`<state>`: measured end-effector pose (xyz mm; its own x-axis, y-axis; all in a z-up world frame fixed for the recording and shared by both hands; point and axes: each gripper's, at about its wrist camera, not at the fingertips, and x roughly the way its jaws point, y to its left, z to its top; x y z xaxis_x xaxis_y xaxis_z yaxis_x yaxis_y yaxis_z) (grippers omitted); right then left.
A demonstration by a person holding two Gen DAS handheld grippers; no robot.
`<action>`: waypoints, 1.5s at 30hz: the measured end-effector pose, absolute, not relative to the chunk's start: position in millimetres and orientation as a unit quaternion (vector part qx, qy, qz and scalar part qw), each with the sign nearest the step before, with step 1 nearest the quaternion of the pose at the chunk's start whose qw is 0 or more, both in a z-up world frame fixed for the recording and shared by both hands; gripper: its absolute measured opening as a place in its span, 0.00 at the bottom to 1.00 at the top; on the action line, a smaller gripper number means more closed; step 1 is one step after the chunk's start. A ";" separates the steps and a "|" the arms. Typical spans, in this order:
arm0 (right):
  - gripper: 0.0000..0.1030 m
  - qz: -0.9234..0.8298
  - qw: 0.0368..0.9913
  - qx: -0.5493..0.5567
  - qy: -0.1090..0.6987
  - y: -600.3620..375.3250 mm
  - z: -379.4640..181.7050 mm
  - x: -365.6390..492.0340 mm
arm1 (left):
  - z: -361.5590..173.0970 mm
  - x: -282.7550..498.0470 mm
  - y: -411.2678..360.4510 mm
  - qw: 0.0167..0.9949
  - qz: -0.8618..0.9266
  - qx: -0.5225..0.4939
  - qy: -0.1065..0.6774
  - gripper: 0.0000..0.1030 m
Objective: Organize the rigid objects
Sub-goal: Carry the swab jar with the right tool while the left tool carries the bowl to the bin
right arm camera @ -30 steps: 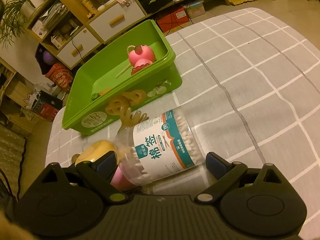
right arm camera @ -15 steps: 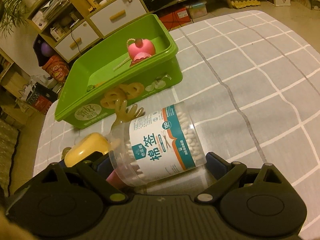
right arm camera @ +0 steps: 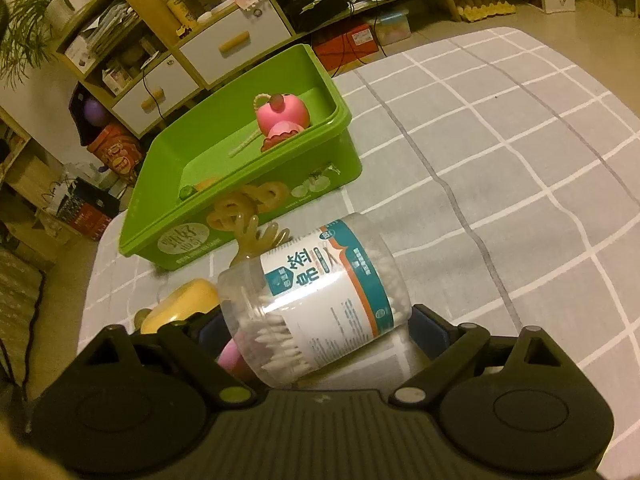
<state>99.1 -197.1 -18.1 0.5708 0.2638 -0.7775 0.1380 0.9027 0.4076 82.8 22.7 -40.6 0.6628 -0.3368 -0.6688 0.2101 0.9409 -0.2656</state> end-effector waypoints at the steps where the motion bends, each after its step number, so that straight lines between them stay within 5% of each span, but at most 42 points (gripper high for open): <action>1: 0.76 0.038 0.857 0.222 0.463 -198.4 -17.7 99.2 | -40.6 83.1 23.3 0.908 -0.151 -0.085 0.383 0.74; 15: 0.76 0.063 0.816 0.349 0.456 -229.4 -8.3 98.2 | -28.2 82.7 33.0 0.906 -0.153 -0.123 0.375 0.74; 45: 0.76 0.092 0.819 0.371 0.428 -215.2 41.9 207.0 | 15.1 167.5 37.8 0.936 -0.100 -0.126 0.314 0.74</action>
<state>207.0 -215.2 41.9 0.6170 0.4675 -0.6331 0.1667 0.7085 0.6857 167.5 37.8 15.1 0.7826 -0.2669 -0.5625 0.1091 0.9483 -0.2982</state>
